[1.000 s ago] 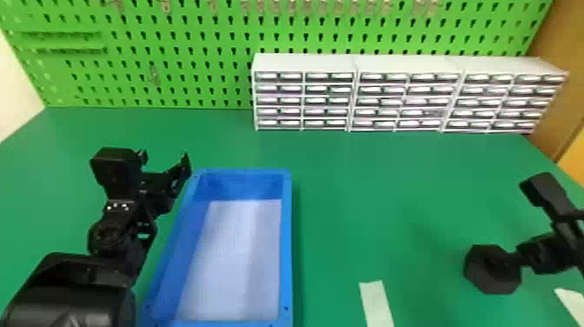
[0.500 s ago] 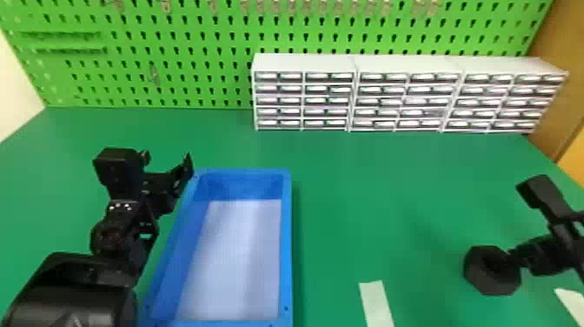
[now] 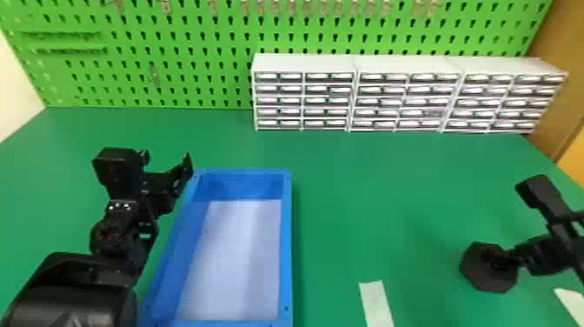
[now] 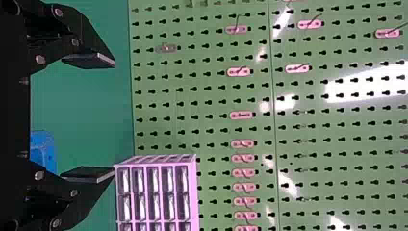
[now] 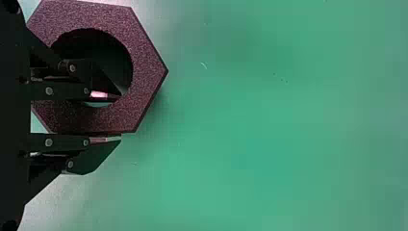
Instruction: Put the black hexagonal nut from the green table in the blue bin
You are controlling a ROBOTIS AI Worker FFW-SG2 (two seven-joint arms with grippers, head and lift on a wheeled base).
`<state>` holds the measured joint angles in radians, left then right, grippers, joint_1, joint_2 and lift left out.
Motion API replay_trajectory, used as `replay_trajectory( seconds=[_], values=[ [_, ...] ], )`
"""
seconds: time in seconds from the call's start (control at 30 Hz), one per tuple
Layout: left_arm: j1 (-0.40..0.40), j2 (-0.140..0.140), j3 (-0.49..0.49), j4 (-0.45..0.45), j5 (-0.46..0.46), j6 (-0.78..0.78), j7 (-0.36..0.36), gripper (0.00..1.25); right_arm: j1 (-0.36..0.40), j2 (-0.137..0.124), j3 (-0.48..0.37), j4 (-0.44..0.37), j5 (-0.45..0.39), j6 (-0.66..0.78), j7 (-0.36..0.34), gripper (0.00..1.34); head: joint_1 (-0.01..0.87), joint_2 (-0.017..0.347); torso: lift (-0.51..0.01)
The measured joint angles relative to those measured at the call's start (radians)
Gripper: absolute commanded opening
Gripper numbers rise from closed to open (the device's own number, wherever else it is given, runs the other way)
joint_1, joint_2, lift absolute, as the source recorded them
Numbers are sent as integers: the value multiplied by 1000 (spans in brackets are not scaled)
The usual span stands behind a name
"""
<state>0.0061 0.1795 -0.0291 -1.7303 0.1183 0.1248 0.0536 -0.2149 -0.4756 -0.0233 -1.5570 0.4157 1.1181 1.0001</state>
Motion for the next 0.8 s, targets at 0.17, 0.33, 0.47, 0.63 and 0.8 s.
replay_trajectory(
  seconds=[0.17, 0.33, 0.47, 0.63, 0.8],
  values=[
    [0, 0, 0, 0, 0, 0, 0, 795, 0, -1, 1, 0, 0, 0, 0, 301, 686, 52, -97],
    [0, 0, 0, 0, 0, 0, 0, 795, 0, -2, 2, 0, 0, 3, 10, 301, 686, 52, -97],
    [0, 0, 0, 0, 0, 0, 0, 795, -5, -4, 1, -8, 8, 6, 26, 301, 686, 52, -97],
    [0, 0, 0, 0, 0, 0, 0, 795, -15, -4, -12, -41, 30, 13, 29, 301, 686, 52, -97],
    [0, 0, 0, 0, 0, 0, 0, 795, -26, -4, -37, -76, 39, 17, 29, 302, 686, 52, -97]
  ],
)
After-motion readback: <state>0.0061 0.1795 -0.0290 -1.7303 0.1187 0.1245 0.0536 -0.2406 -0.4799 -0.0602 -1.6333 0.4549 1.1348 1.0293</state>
